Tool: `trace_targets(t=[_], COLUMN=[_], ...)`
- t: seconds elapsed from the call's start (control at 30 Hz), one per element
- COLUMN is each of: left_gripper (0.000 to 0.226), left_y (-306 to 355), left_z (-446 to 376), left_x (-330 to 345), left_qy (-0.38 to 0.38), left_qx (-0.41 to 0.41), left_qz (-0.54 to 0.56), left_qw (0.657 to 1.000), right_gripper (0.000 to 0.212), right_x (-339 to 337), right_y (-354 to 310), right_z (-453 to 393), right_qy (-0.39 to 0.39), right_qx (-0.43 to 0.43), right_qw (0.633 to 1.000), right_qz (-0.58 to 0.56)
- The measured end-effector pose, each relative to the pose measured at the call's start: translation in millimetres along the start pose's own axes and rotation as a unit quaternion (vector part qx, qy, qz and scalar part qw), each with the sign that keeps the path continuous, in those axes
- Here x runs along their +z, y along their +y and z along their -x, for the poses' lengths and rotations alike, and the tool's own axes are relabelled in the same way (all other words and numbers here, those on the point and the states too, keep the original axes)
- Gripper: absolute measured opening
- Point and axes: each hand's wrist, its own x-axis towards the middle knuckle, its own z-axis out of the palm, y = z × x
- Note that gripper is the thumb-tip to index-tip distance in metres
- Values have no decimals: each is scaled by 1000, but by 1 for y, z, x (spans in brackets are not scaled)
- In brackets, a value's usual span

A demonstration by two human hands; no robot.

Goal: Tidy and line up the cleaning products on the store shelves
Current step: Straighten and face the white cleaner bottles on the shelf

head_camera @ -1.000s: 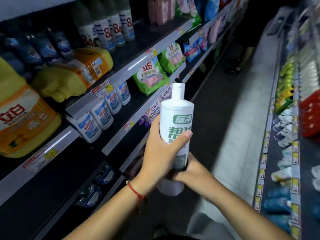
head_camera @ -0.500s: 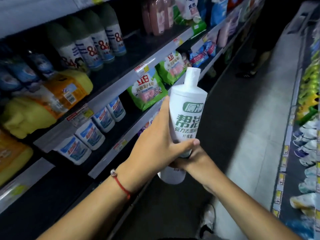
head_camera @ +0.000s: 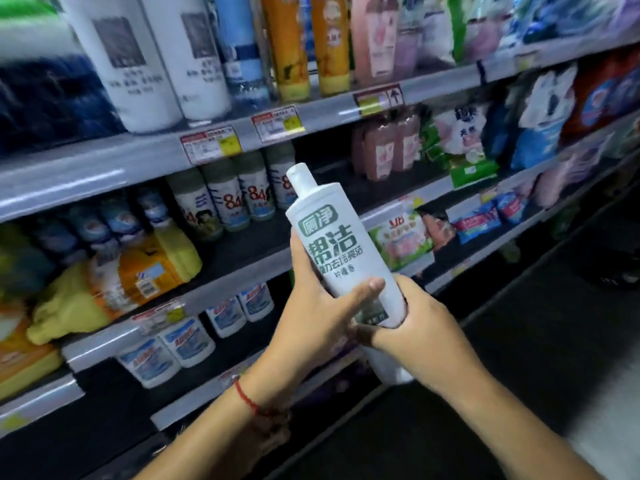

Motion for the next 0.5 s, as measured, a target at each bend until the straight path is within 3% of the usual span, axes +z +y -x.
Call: trace_targets(t=[0.2, 0.37, 0.5], left_gripper=[102, 103, 98], left_y=[30, 60, 80], left_z=[-47, -84, -110], left_x=[-32, -69, -95], left_qy=[99, 120, 139], left_qx=[83, 133, 181], left_qz=[-27, -19, -12], left_qw=[991, 984, 974], right_gripper=[66, 61, 53], right_x=[-6, -2, -21], right_y=[-48, -98, -138], right_z=[-67, -115, -150], right_qy=[-67, -114, -188], right_qx=[-114, -196, -236], right_qw=[991, 971, 953], right_qz=[-25, -75, -34])
